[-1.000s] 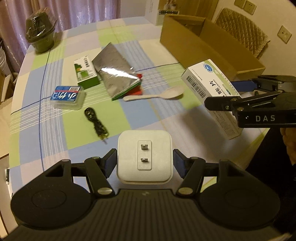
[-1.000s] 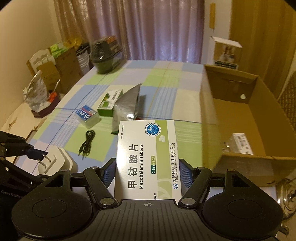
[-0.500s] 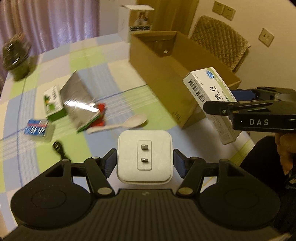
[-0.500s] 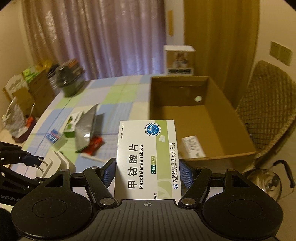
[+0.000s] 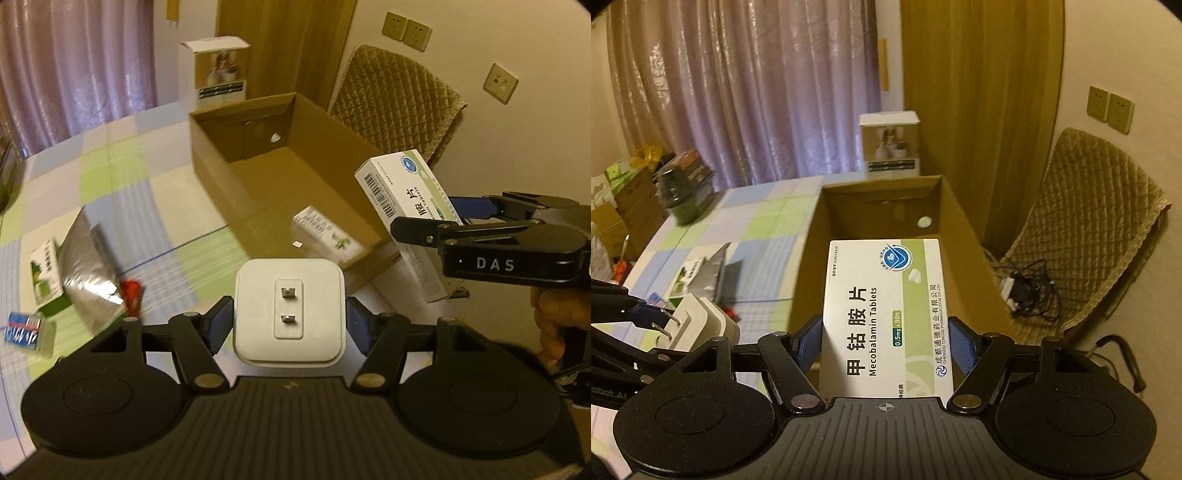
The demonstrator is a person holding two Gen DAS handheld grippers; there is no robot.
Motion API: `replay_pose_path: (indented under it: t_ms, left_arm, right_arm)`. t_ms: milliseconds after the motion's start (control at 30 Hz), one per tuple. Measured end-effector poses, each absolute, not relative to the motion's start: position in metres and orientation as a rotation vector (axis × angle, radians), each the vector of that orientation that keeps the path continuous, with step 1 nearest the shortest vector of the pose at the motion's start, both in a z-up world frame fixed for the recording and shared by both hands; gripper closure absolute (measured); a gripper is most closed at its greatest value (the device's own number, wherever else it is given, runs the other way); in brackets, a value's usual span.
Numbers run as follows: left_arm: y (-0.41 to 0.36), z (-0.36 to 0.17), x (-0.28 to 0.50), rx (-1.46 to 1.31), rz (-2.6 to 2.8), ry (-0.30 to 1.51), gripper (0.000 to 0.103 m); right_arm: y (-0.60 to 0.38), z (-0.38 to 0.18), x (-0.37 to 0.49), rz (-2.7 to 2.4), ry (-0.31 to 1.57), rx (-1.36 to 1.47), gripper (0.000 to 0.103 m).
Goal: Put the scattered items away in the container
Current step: 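Carry the plug adapter and Mecobalamin box with both tools over the cardboard box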
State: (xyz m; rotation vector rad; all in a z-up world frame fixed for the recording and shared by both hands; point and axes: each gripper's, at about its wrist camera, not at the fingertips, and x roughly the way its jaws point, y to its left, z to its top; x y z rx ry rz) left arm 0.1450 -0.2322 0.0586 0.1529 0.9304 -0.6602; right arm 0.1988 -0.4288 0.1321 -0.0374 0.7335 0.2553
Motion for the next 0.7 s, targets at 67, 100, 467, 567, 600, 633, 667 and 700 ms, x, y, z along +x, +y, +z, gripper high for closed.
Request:
replay_pose_path:
  t_ms: [67, 100, 467, 567, 600, 633, 667, 700]
  left_arm:
    - [-0.242, 0.062, 0.151, 0.152, -0.673, 0.925, 0.043]
    - [-0.247, 0.063, 0.154, 0.152, -0.677, 0.922, 0.043]
    - [-0.293, 0.058, 0.194, 0.142, -0.696, 0.922, 0.043]
    - [-0.302, 0.054, 0.202, 0.143, -0.703, 0.924, 0.043]
    - [-0.305, 0.053, 0.204, 0.142, -0.703, 0.925, 0.043]
    - [-0.307, 0.052, 0.206, 0.142, -0.704, 0.927, 0.043]
    - [-0.309, 0.051, 0.207, 0.143, -0.705, 0.928, 0.043]
    - [-0.312, 0.05, 0.209, 0.146, -0.707, 0.929, 0.043]
  right_arm:
    - [-0.436, 0.133, 0.207, 0.245, 0.729, -0.038, 0.03]
    - [-0.439, 0.134, 0.211, 0.239, 0.727, -0.038, 0.03]
    - [-0.461, 0.128, 0.248, 0.225, 0.733, -0.034, 0.03]
    - [-0.463, 0.124, 0.256, 0.227, 0.739, -0.034, 0.03]
    - [-0.463, 0.122, 0.257, 0.228, 0.742, -0.034, 0.03]
    - [-0.464, 0.12, 0.259, 0.228, 0.746, -0.034, 0.03]
    - [-0.464, 0.118, 0.261, 0.229, 0.749, -0.034, 0.03]
    - [-0.465, 0.116, 0.262, 0.229, 0.751, -0.034, 0.03]
